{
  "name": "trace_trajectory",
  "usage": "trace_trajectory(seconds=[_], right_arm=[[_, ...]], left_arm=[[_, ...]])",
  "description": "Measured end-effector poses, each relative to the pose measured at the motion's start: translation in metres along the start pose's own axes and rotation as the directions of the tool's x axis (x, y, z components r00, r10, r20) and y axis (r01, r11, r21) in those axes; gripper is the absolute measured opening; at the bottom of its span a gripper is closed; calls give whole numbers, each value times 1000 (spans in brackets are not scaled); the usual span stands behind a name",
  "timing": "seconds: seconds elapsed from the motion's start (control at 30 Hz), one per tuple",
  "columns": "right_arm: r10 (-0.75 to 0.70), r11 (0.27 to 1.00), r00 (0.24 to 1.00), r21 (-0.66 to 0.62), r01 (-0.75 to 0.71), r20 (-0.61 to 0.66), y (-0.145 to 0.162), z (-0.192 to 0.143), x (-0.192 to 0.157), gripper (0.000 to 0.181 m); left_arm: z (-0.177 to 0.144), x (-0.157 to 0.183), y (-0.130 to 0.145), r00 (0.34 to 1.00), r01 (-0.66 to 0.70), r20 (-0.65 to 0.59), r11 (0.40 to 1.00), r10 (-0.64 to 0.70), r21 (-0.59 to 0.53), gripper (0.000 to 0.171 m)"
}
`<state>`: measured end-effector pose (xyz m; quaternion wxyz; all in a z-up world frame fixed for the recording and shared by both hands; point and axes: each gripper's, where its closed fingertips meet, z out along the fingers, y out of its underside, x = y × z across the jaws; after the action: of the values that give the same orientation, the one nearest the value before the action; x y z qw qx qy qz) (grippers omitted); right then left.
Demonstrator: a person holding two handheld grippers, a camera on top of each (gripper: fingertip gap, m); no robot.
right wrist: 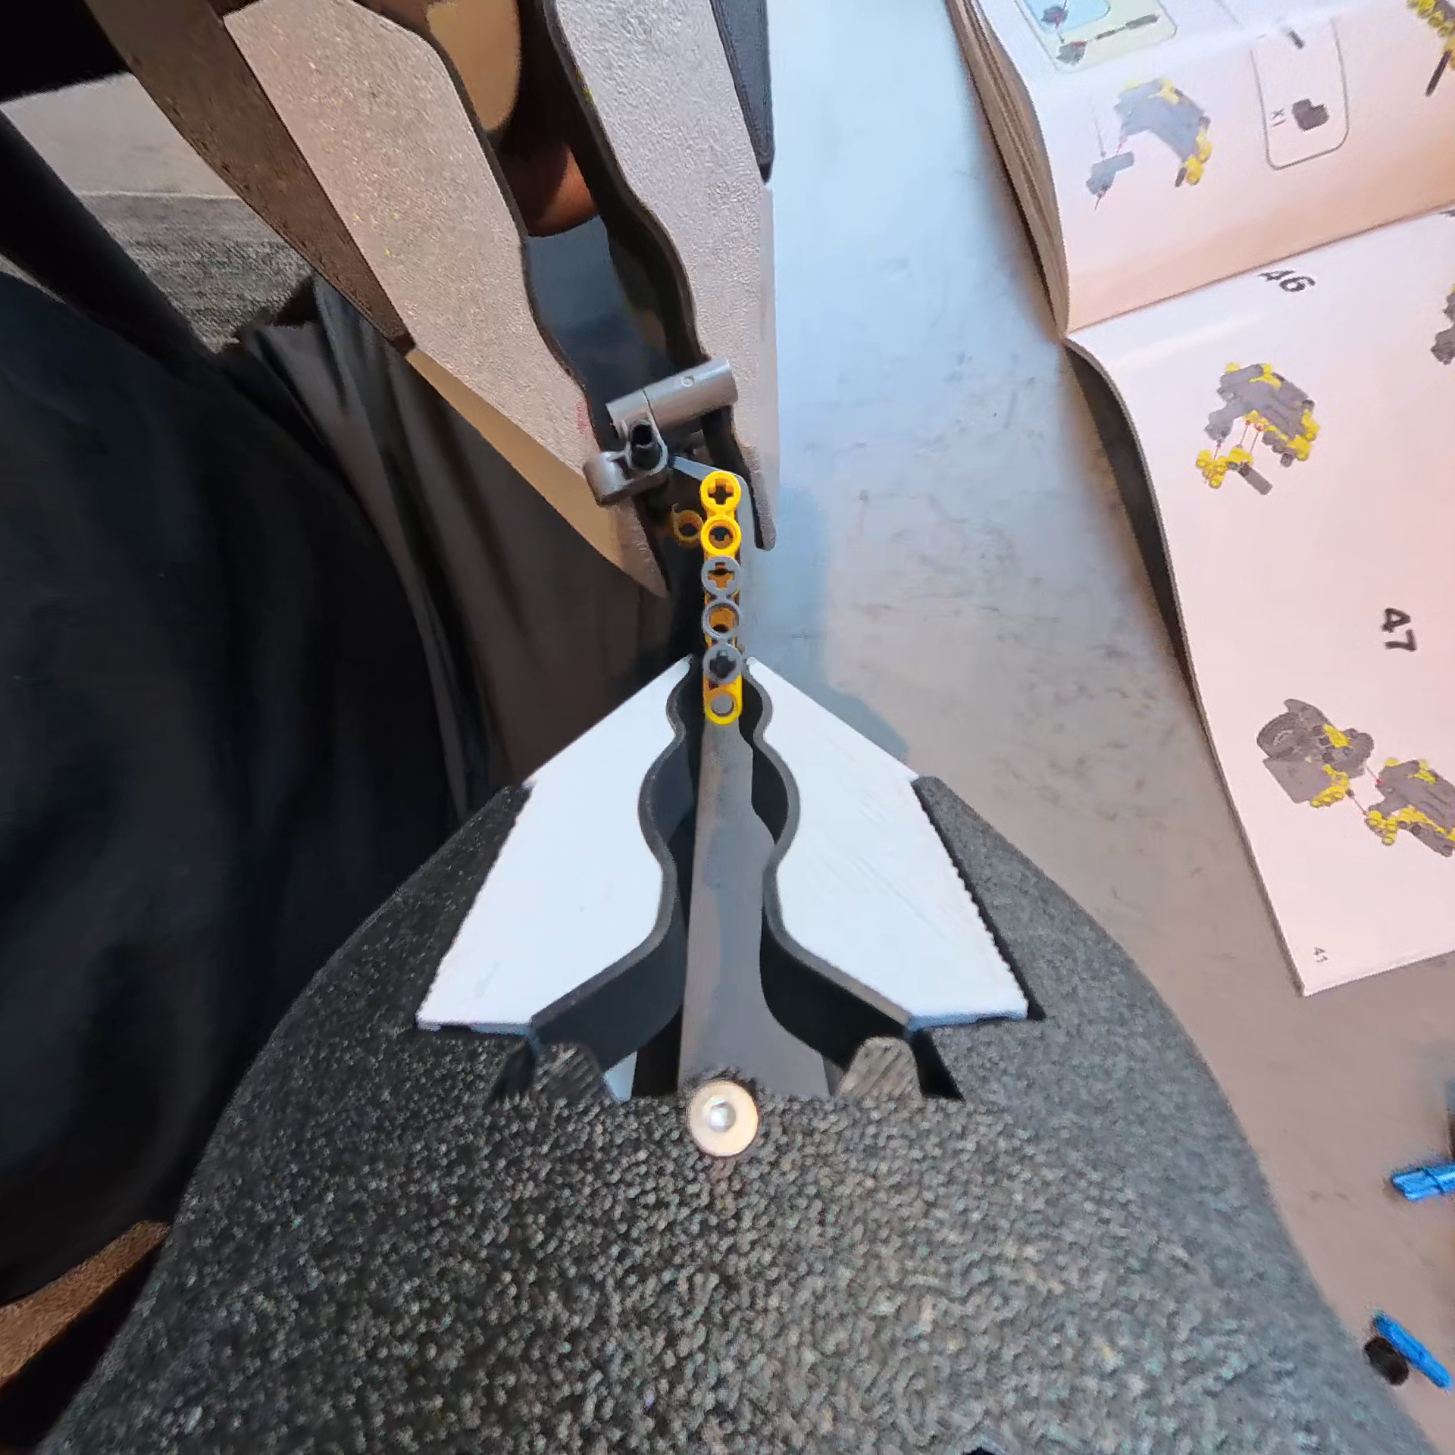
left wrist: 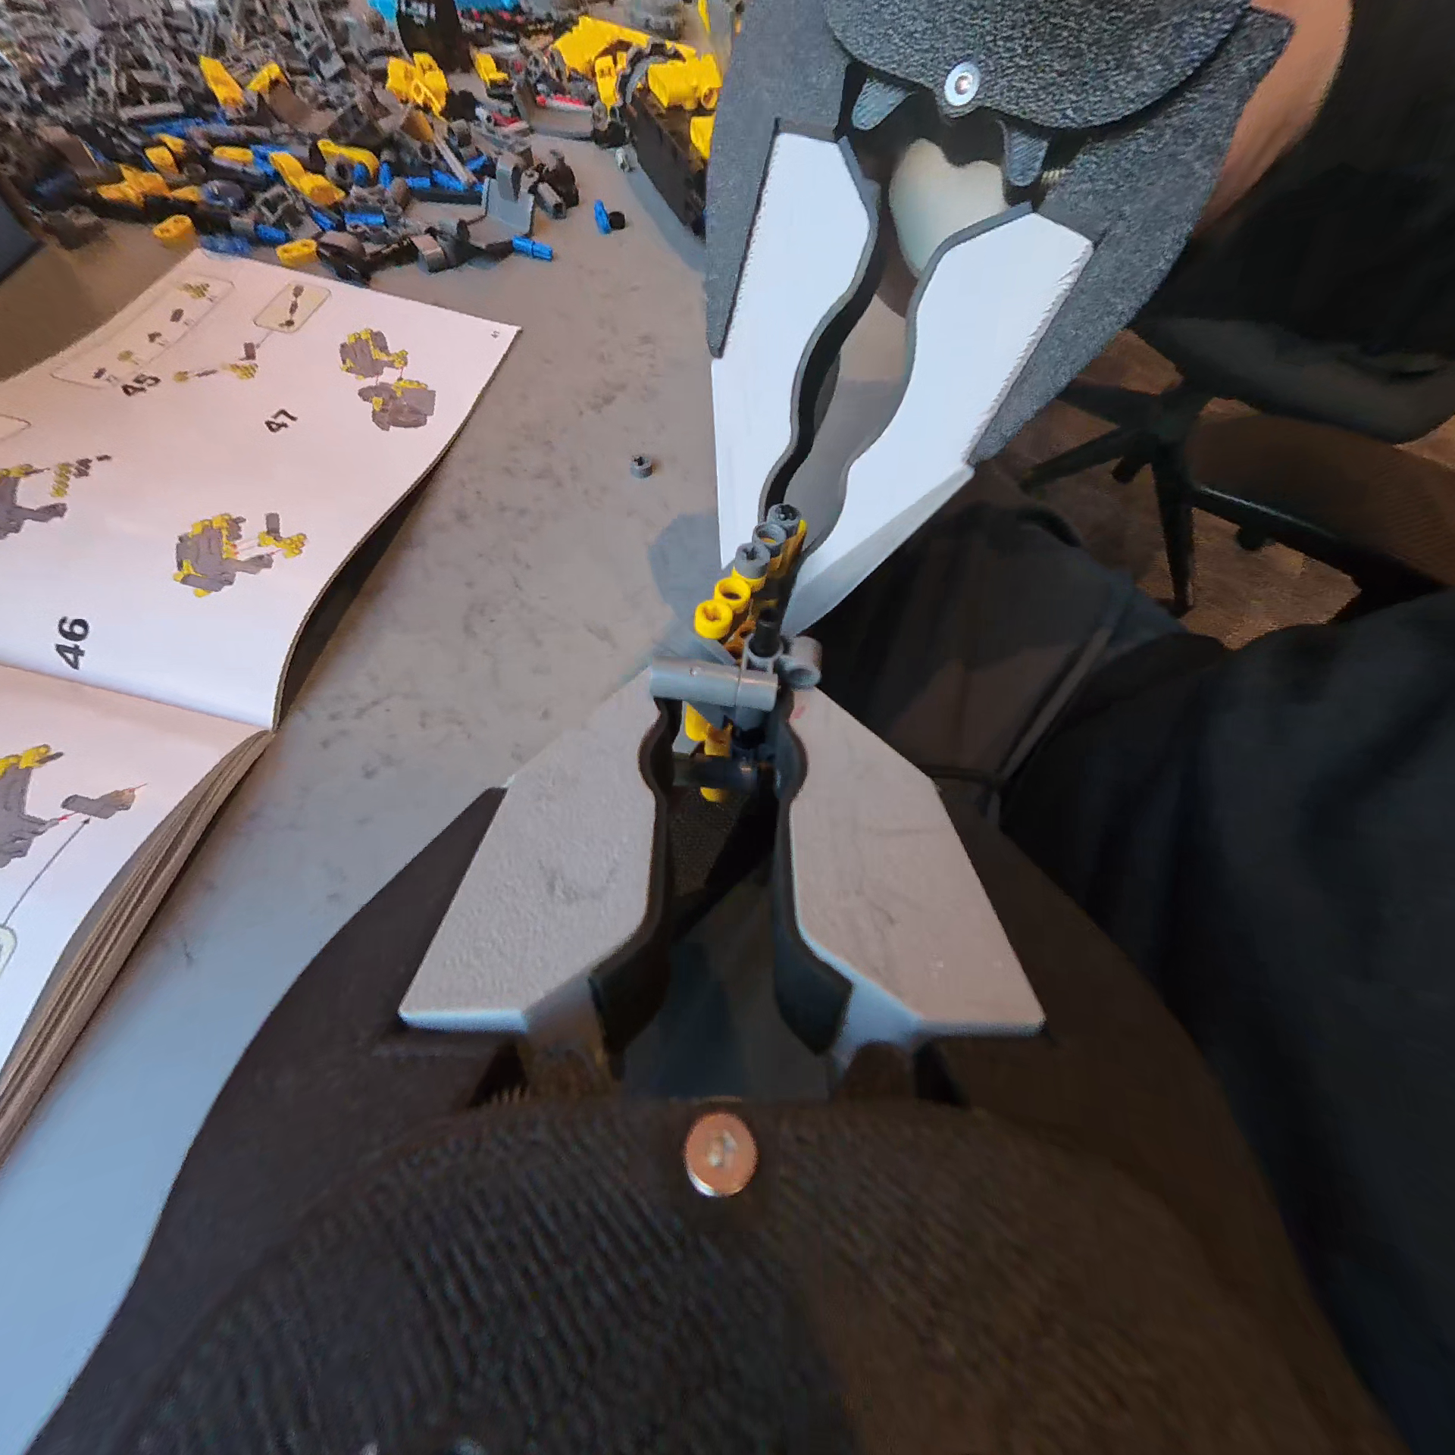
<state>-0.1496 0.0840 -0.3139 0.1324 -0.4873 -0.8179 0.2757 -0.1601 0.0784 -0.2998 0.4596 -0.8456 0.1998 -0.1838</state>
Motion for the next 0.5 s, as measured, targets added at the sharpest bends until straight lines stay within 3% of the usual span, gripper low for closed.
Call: trace_trajectory(seconds=[0.5], right_arm=[[-22,1000,999,-15,21,-25,2,3,1,6]], left_arm=[[3,-1,4,1000,-6,18,1000,7,-23,19]])
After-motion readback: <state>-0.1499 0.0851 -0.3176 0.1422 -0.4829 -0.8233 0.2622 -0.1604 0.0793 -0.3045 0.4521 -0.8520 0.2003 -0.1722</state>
